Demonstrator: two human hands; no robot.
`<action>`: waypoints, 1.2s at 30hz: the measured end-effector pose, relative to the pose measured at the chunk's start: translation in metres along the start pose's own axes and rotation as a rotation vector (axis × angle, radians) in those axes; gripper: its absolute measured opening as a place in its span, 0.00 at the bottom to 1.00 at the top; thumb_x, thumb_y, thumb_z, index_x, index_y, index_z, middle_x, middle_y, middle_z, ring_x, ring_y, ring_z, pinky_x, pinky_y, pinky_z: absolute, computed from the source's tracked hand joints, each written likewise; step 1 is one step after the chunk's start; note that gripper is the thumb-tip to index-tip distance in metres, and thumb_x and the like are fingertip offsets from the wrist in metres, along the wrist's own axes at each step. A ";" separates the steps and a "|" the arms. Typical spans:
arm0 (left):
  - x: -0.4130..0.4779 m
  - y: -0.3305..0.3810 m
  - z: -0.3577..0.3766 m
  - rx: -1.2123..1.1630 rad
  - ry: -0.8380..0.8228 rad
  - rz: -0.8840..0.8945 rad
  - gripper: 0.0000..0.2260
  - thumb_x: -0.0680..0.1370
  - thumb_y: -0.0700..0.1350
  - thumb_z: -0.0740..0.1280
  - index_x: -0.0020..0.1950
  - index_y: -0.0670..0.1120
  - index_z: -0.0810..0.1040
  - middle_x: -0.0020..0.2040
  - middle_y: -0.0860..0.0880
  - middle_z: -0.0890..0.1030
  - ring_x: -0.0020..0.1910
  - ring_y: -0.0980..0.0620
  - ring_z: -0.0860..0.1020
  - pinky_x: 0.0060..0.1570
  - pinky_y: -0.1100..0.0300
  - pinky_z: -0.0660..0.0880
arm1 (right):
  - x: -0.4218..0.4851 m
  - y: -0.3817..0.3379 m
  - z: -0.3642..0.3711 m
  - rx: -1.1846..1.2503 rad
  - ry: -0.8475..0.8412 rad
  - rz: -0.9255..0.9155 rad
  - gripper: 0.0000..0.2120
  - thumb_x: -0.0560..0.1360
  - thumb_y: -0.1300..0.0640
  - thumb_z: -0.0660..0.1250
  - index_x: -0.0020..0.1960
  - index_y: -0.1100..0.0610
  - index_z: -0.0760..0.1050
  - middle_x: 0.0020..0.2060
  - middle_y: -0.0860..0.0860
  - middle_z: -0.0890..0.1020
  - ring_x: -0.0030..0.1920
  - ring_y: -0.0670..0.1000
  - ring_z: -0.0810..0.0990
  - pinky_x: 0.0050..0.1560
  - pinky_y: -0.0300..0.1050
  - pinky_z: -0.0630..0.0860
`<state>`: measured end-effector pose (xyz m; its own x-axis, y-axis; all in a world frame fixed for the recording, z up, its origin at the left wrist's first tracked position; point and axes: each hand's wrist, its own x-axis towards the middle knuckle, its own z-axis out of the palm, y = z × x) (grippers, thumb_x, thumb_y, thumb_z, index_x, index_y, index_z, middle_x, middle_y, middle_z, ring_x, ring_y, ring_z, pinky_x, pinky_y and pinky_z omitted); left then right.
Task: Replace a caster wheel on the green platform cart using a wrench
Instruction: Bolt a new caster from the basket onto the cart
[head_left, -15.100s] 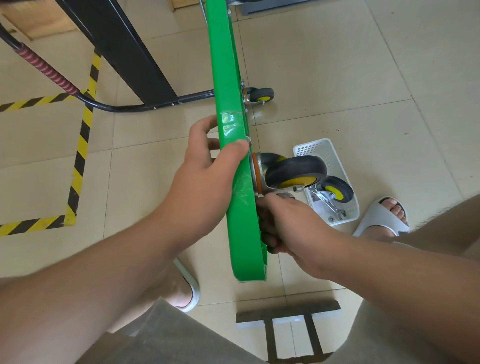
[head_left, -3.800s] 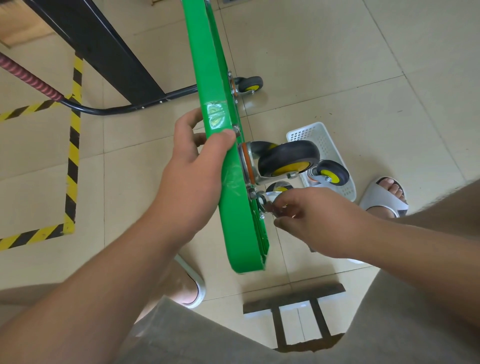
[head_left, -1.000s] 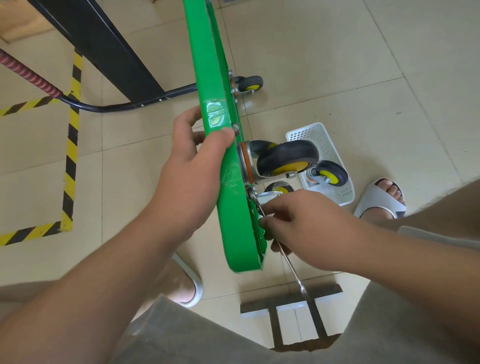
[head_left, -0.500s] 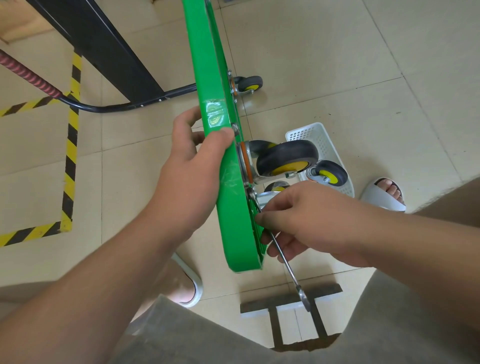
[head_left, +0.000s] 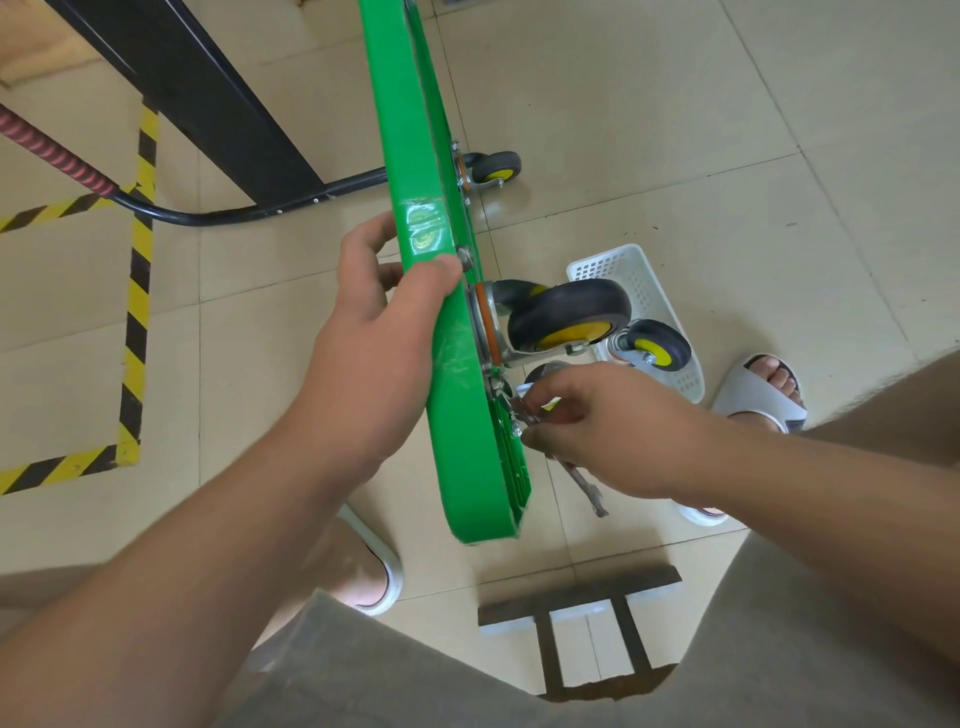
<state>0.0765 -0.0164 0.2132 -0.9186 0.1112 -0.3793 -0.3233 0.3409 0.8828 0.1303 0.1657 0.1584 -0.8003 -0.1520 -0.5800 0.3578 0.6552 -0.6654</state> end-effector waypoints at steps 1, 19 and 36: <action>0.000 0.000 0.000 0.000 0.000 0.000 0.19 0.75 0.61 0.63 0.66 0.68 0.69 0.59 0.46 0.83 0.48 0.43 0.85 0.52 0.39 0.83 | 0.001 0.000 0.001 0.007 0.005 -0.012 0.12 0.78 0.47 0.71 0.60 0.47 0.81 0.48 0.48 0.86 0.46 0.48 0.84 0.50 0.45 0.81; -0.001 0.001 0.000 0.019 0.009 0.027 0.18 0.75 0.61 0.62 0.65 0.68 0.69 0.58 0.47 0.83 0.48 0.45 0.85 0.50 0.42 0.83 | -0.004 -0.003 0.023 -0.062 0.065 -0.136 0.15 0.84 0.48 0.59 0.54 0.52 0.83 0.40 0.53 0.84 0.43 0.53 0.83 0.48 0.55 0.81; 0.001 0.000 0.000 0.009 -0.004 0.034 0.19 0.75 0.61 0.62 0.67 0.68 0.68 0.59 0.47 0.82 0.47 0.47 0.85 0.49 0.45 0.83 | -0.001 0.007 -0.006 -0.357 -0.112 -0.092 0.11 0.77 0.48 0.70 0.58 0.49 0.80 0.48 0.47 0.84 0.48 0.50 0.82 0.53 0.50 0.80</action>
<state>0.0756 -0.0166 0.2127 -0.9281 0.1264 -0.3502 -0.2900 0.3448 0.8928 0.1310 0.1750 0.1574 -0.7568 -0.2888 -0.5864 0.0816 0.8484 -0.5230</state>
